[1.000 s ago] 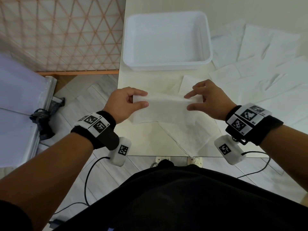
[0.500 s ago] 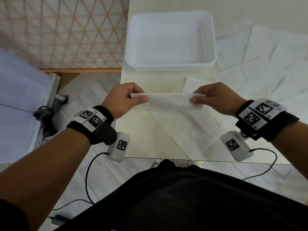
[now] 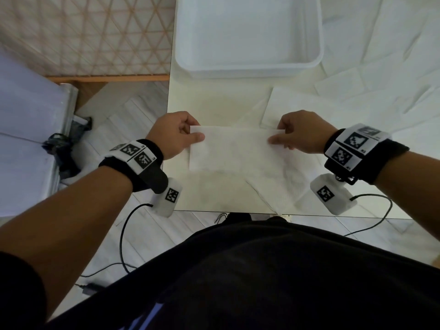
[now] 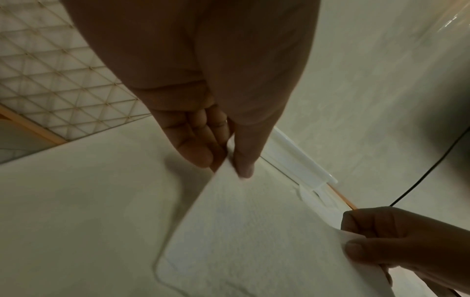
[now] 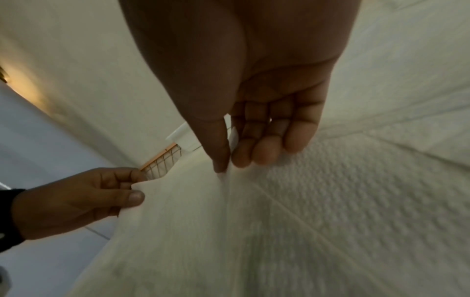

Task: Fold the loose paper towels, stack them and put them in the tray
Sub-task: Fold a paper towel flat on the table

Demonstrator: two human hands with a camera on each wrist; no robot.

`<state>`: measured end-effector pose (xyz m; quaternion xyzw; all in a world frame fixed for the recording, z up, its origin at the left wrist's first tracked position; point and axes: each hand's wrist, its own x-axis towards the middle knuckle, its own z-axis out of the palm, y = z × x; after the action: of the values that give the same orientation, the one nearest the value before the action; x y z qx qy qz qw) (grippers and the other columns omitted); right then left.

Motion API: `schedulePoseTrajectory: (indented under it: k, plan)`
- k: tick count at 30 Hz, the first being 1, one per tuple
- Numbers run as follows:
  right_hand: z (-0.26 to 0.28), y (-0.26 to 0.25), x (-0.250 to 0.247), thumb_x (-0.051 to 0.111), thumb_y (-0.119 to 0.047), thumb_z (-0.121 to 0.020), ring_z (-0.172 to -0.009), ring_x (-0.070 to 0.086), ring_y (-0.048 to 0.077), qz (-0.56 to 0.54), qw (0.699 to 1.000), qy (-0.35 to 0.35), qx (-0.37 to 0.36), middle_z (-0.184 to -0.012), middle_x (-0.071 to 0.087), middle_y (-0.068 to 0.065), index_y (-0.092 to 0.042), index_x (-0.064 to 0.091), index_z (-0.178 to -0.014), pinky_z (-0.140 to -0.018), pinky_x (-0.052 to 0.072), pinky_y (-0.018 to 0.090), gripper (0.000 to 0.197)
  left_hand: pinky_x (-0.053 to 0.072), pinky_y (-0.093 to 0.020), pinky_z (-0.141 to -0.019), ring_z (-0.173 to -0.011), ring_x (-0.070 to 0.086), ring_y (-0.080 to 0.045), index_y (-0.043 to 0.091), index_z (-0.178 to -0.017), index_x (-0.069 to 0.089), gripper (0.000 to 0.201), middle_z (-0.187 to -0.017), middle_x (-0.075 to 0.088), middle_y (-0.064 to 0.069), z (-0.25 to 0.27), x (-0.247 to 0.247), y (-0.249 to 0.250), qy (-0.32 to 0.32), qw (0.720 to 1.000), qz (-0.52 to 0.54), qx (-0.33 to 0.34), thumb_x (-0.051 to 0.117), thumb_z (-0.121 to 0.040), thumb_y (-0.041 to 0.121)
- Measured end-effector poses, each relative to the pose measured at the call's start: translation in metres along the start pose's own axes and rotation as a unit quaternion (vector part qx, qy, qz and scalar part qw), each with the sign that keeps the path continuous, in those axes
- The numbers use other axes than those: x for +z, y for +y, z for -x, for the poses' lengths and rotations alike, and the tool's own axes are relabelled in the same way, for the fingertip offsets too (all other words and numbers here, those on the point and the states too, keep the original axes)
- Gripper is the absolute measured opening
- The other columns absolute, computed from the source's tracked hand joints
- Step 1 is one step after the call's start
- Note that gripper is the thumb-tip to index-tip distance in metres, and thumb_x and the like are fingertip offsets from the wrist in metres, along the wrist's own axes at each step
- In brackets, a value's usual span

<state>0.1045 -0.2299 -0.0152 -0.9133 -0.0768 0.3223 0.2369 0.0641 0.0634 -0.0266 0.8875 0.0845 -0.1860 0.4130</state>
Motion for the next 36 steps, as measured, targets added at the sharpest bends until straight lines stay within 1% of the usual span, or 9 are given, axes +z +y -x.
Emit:
schedulePoseTrajectory:
  k: [8, 14, 16, 19, 21, 24, 27, 33, 36]
  plan:
    - [-0.002, -0.003, 0.005, 0.071, -0.047, -0.076, -0.078, 0.056, 0.02, 0.085, 0.995, 0.052, 0.011, -0.075, 0.055, -0.007, -0.021, 0.052, -0.076, -0.068, 0.046, 0.034, 0.032, 0.041, -0.005, -0.057, -0.055, 0.05, 0.002, 0.013, -0.095, 0.062, 0.025, -0.073, 0.057, 0.006, -0.001, 0.004, -0.007, 0.038, 0.998, -0.028, 0.038, 0.079, -0.077, 0.019]
    - [0.016, -0.024, 0.011, 0.064, -0.036, -0.082, -0.069, 0.05, 0.022, 0.13, 0.974, 0.163, -0.092, -0.079, 0.053, -0.004, -0.018, 0.044, -0.091, -0.059, 0.033, 0.029, 0.028, 0.033, -0.024, -0.091, -0.106, 0.044, -0.018, 0.013, -0.114, 0.056, 0.039, -0.113, 0.051, -0.001, 0.009, 0.006, -0.002, 0.104, 0.969, -0.155, 0.162, 0.072, -0.081, 0.027]
    - [0.018, -0.03, 0.02, 0.061, -0.03, -0.086, -0.079, 0.051, 0.021, 0.118, 0.968, 0.148, -0.165, -0.087, 0.051, -0.007, -0.017, 0.049, -0.098, -0.063, 0.034, 0.029, 0.02, 0.03, -0.031, -0.104, -0.125, 0.04, -0.026, 0.011, -0.127, 0.053, 0.043, -0.134, 0.049, -0.007, 0.012, 0.015, 0.006, 0.07, 0.957, -0.185, 0.212, 0.061, -0.088, 0.028]
    - [0.015, -0.034, 0.04, 0.06, -0.028, -0.089, -0.11, 0.048, 0.026, 0.178, 0.952, 0.078, -0.237, -0.123, 0.052, 0.004, -0.015, 0.051, -0.126, -0.086, 0.043, 0.037, 0.04, 0.01, -0.038, -0.12, -0.147, 0.011, -0.025, 0.008, -0.149, 0.025, 0.061, -0.159, 0.017, -0.01, 0.016, 0.041, 0.017, -0.057, 0.94, -0.243, 0.232, 0.042, -0.097, 0.035]
    - [0.013, -0.032, 0.053, 0.057, -0.035, -0.09, -0.127, 0.037, 0.027, 0.227, 0.947, 0.022, -0.227, -0.145, 0.038, 0.006, -0.013, 0.036, -0.143, -0.102, 0.037, 0.041, 0.06, -0.004, -0.035, -0.119, -0.148, -0.01, -0.021, 0.01, -0.152, 0.001, 0.069, -0.161, -0.007, -0.007, 0.016, 0.058, 0.015, -0.124, 0.918, -0.314, 0.207, 0.035, -0.101, 0.041]
    - [0.017, -0.025, 0.067, 0.042, -0.046, -0.093, -0.137, 0.031, 0.029, 0.273, 0.937, 0.002, -0.217, -0.155, 0.026, 0.008, -0.008, 0.026, -0.148, -0.106, 0.034, 0.043, 0.069, -0.008, -0.037, -0.12, -0.145, -0.022, -0.02, 0.012, -0.15, -0.014, 0.076, -0.158, -0.022, -0.007, 0.016, 0.071, 0.002, -0.142, 0.895, -0.373, 0.199, 0.026, -0.099, 0.051]
    - [0.02, -0.015, 0.074, 0.019, -0.051, -0.091, -0.141, 0.029, 0.031, 0.299, 0.932, -0.011, -0.204, -0.156, 0.022, 0.012, -0.005, 0.021, -0.148, -0.109, 0.032, 0.041, 0.073, -0.01, -0.036, -0.119, -0.143, -0.026, -0.017, 0.013, -0.149, -0.017, 0.078, -0.157, -0.026, -0.006, 0.016, 0.073, -0.009, -0.126, 0.879, -0.407, 0.214, 0.013, -0.093, 0.058]
    - [0.019, -0.004, 0.084, -0.008, -0.056, -0.091, -0.147, -0.002, 0.028, 0.312, 0.927, -0.002, -0.209, -0.158, -0.002, 0.012, -0.006, -0.002, -0.148, -0.118, 0.006, 0.036, 0.076, -0.011, -0.038, -0.119, -0.143, -0.026, -0.017, 0.02, -0.147, -0.022, 0.081, -0.155, -0.03, 0.0, 0.018, 0.066, -0.023, -0.111, 0.878, -0.417, 0.206, 0.001, -0.087, 0.068]
    - [0.019, -0.001, 0.086, -0.009, -0.058, -0.089, -0.146, -0.009, 0.027, 0.307, 0.929, 0.003, -0.205, -0.158, -0.009, 0.01, -0.008, -0.006, -0.149, -0.118, -0.001, 0.038, 0.078, -0.011, -0.038, -0.119, -0.143, -0.027, -0.016, 0.02, -0.148, -0.022, 0.085, -0.155, -0.03, 0.001, 0.021, 0.058, -0.031, -0.105, 0.881, -0.42, 0.191, 0.002, -0.085, 0.071]
